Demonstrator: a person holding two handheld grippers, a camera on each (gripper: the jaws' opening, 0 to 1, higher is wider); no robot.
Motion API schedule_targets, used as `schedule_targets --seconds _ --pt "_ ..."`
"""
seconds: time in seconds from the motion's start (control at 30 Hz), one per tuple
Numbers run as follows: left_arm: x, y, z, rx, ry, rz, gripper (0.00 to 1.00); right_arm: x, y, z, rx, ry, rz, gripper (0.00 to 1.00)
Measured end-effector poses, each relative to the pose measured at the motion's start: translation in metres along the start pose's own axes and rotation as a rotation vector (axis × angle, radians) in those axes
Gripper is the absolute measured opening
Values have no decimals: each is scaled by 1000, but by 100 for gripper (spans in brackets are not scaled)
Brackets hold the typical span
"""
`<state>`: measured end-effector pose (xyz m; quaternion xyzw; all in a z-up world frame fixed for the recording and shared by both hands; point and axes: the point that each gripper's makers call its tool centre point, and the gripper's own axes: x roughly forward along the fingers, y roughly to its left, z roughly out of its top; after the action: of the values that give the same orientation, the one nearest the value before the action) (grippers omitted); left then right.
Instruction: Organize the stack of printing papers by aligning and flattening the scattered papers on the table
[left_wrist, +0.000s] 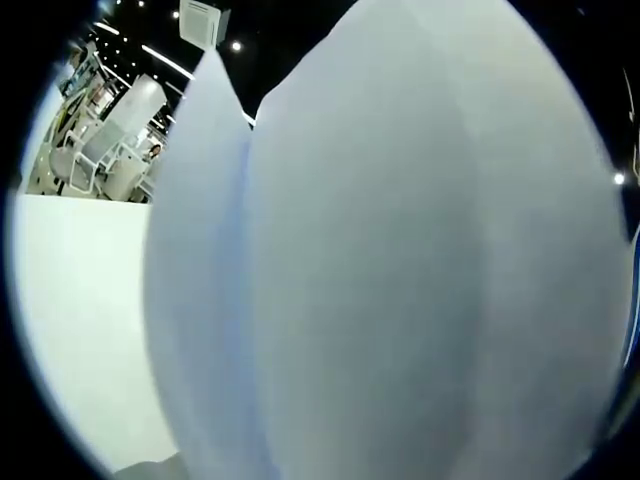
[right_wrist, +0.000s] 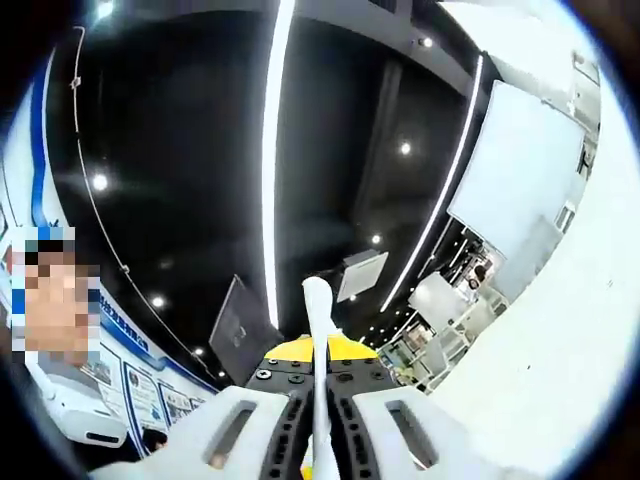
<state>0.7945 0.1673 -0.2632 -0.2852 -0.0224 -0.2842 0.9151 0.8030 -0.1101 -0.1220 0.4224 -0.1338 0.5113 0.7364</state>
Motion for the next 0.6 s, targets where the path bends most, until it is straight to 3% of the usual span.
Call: schedule_targets --seconds 0.6 --pt "0 0 1 -2 1 -1 8 1 10 5 7 -20 44 0"
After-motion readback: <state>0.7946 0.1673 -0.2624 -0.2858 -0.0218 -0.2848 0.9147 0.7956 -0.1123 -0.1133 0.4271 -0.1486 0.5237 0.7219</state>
